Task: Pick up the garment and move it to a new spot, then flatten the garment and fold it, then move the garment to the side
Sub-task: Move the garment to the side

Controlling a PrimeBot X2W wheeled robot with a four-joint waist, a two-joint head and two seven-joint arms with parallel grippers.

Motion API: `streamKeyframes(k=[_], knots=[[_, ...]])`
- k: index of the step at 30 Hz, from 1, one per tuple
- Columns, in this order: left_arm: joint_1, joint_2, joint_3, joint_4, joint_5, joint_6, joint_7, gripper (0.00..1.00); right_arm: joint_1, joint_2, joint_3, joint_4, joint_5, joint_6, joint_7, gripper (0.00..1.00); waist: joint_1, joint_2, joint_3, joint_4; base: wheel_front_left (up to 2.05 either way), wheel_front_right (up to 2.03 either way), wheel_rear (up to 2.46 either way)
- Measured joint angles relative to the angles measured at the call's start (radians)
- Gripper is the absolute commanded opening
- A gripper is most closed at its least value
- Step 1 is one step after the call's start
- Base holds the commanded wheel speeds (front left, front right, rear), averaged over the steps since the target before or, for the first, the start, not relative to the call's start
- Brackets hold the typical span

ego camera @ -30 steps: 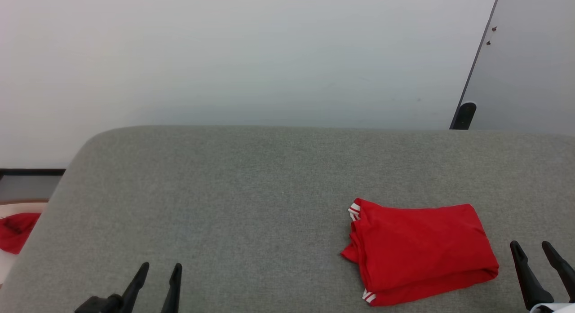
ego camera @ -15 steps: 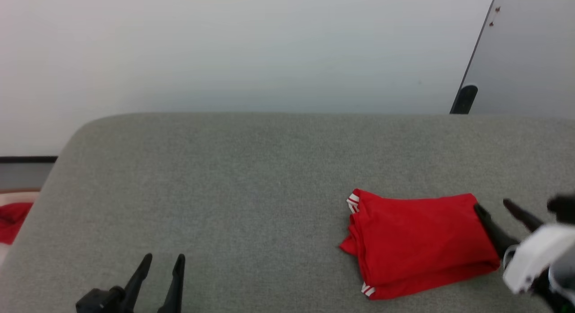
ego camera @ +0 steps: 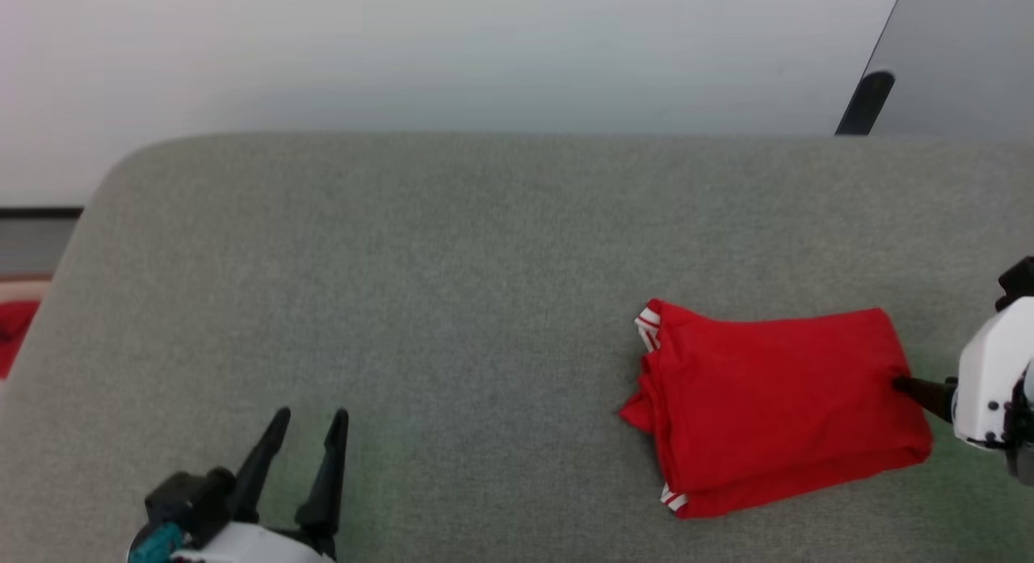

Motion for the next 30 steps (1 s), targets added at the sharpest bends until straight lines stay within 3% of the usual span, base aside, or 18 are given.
streamKeyframes(k=[7,11,12,13,14,23,30], knots=[[-0.068,-0.003,-0.006,0.016,-0.002,-0.012,-0.003,1.00,-0.043,0.074,-0.023,0.090,-0.048,0.000,0.002,1.00,0.0000,0.0000,0.077,0.016,0.00,0.00,0.00],[-0.086,-0.007,-0.004,0.022,-0.003,-0.017,-0.003,1.00,-0.060,0.077,-0.030,0.107,-0.059,0.000,0.012,1.00,0.0000,0.0000,0.108,0.030,0.00,0.00,0.00],[-0.087,-0.008,0.000,0.023,-0.003,-0.017,-0.003,1.00,-0.062,0.076,-0.030,0.107,-0.063,0.000,0.011,0.93,0.0000,0.0000,0.113,0.033,0.00,0.00,0.00],[-0.087,-0.010,0.003,0.024,-0.003,-0.018,-0.005,1.00,-0.062,0.075,-0.030,0.106,-0.065,0.000,0.008,0.42,0.0000,0.0000,0.118,0.035,0.00,0.00,0.00],[-0.087,-0.012,0.005,0.025,-0.003,-0.018,-0.005,1.00,-0.062,0.073,-0.030,0.103,-0.066,0.000,0.004,0.00,0.0000,0.0000,0.123,0.037,0.00,0.00,0.00],[-0.091,-0.028,0.011,0.024,0.004,-0.021,-0.006,1.00,-0.038,0.083,-0.060,0.079,-0.025,0.001,-0.119,0.00,0.0000,0.0000,0.123,0.011,0.00,0.00,0.00],[-0.122,-0.017,-0.009,-0.008,0.001,-0.022,-0.006,1.00,-0.036,0.002,-0.111,0.053,-0.003,0.000,-0.163,0.00,0.0000,0.0000,0.125,-0.040,0.00,0.00,0.00]])
